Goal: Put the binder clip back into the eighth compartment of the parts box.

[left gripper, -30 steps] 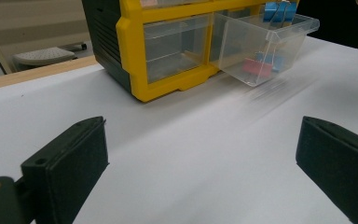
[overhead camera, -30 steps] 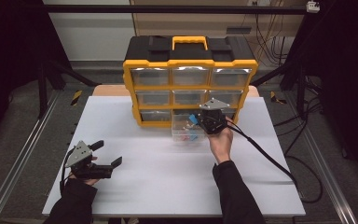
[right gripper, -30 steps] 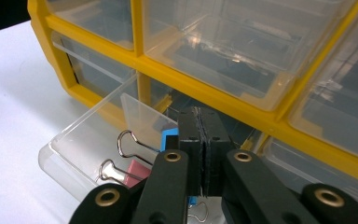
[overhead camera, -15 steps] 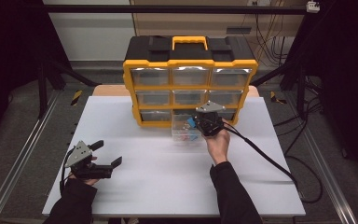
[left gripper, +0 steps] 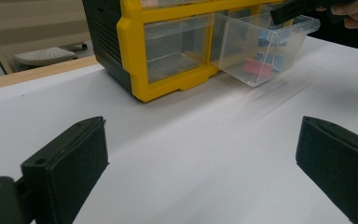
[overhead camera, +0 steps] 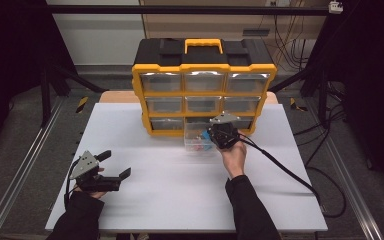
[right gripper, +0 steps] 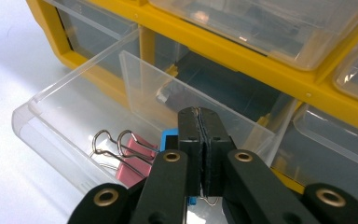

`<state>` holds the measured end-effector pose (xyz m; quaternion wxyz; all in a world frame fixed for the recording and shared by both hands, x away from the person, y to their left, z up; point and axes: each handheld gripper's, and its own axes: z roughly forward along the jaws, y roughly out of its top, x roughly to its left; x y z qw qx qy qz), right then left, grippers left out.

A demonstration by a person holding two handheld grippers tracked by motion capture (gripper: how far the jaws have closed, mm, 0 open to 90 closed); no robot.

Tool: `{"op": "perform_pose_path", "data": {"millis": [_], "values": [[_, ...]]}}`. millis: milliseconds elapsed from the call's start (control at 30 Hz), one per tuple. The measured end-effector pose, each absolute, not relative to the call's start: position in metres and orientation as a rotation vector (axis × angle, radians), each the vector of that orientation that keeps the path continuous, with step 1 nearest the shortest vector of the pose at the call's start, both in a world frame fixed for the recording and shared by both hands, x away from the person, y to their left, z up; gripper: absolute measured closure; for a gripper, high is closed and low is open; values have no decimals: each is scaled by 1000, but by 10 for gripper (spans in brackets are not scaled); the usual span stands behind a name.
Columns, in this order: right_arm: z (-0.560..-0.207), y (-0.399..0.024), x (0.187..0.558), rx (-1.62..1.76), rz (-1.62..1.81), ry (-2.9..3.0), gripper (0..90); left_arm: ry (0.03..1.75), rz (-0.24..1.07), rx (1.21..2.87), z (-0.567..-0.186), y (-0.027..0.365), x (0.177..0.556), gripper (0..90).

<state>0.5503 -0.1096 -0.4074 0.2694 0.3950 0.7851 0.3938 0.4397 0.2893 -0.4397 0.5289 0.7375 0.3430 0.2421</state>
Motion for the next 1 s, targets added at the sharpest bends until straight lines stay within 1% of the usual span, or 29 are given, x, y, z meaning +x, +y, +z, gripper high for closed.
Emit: {"op": "perform_pose_path", "data": {"millis": [233, 367, 467, 500, 567, 633, 800, 867, 1000], "values": [[-410, -108, 550, 1064, 1054, 2152, 879, 819, 578, 1761, -440, 289, 440, 13], [-410, -108, 548, 1070, 1070, 2149, 832, 818, 578, 1761, -439, 289, 440, 13], [-406, -109, 546, 1064, 1103, 2134, 769, 818, 577, 1760, -439, 289, 440, 13], [-403, -109, 544, 1080, 1119, 2124, 725, 819, 577, 1760, -440, 289, 440, 13], [-399, -112, 542, 1064, 1153, 2108, 608, 819, 577, 1761, -440, 289, 440, 13], [-394, -114, 539, 1056, 1193, 2092, 520, 818, 576, 1760, -439, 289, 440, 13], [-384, -117, 530, 1029, 1286, 2046, 247, 818, 576, 1759, -439, 289, 439, 13], [-381, -118, 525, 1019, 1312, 2029, 184, 817, 575, 1759, -439, 289, 440, 13], [-376, -120, 515, 993, 1330, 2007, 87, 817, 572, 1760, -439, 289, 440, 13]]}}
